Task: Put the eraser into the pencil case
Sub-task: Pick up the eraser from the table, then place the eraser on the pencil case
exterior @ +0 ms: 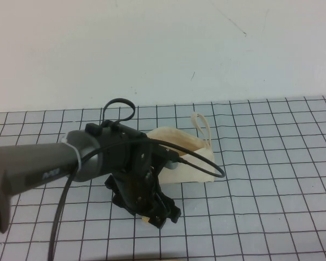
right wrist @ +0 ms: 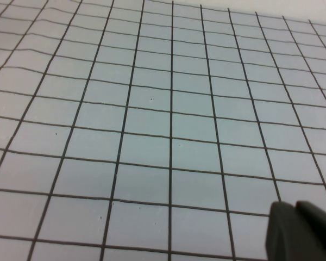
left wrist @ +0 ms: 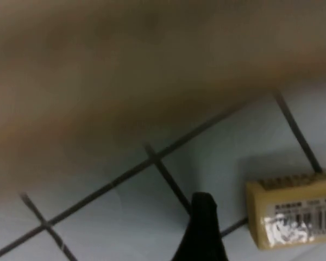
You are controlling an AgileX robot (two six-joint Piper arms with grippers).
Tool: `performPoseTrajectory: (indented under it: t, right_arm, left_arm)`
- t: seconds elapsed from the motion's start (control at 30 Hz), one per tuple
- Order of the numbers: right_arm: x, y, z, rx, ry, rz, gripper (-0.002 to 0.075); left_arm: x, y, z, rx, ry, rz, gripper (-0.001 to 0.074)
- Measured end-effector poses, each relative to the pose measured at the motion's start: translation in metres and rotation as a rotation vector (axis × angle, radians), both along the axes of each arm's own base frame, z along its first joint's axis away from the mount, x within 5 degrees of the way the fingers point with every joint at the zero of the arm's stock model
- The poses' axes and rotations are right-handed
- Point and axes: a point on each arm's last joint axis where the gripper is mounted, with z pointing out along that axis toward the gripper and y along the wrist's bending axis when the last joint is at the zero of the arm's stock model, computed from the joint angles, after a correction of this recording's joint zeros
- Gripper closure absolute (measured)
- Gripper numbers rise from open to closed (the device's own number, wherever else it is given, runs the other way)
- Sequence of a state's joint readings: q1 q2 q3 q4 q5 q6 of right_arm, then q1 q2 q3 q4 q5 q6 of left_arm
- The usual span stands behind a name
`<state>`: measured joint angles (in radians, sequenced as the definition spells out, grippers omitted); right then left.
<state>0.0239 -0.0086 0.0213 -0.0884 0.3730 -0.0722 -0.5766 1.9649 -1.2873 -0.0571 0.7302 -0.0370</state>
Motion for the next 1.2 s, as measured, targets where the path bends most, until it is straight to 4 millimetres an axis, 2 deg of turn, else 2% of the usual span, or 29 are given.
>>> performPoseTrajectory:
  t: [0.27,0.4,0.47,0.67,0.8,0.9,0.97,1.2]
  right_arm:
    - [0.0,0.0,0.0,0.0,0.0,0.0,0.0727]
    - [0.0,0.0,0.0,0.0,0.0,0.0,0.0727]
    - [0.0,0.0,0.0,0.0,0.0,0.0,0.0727]
    - [0.0,0.0,0.0,0.0,0.0,0.0,0.0727]
    - [0.0,0.0,0.0,0.0,0.0,0.0,0.0727]
    - [0.0,0.0,0.0,0.0,0.0,0.0,0.0727]
    - [0.0,0.0,0.0,0.0,0.0,0.0,0.0727]
    - [0.0,0.0,0.0,0.0,0.0,0.0,0.0727]
  left_arm:
    - [0.004,-0.002,-0.007,0.009,0.016,0.017,0.0262]
    - [0.004,-0.002,-0.007,0.016,0.013,0.014,0.0365]
    - [0.005,-0.002,-0.006,0.016,0.012,0.013,0.0449]
    - [0.002,-0.001,-0.005,0.028,0.045,0.017,0.0453]
    - [-0.001,-0.001,0.003,0.067,0.125,-0.008,0.0453]
    - [-0.003,-0.003,0.026,0.053,0.149,-0.056,0.0453]
    - [-0.004,-0.004,0.05,0.029,0.132,-0.084,0.0453]
    - [-0.014,0.001,0.15,-0.108,-0.095,-0.131,0.0453]
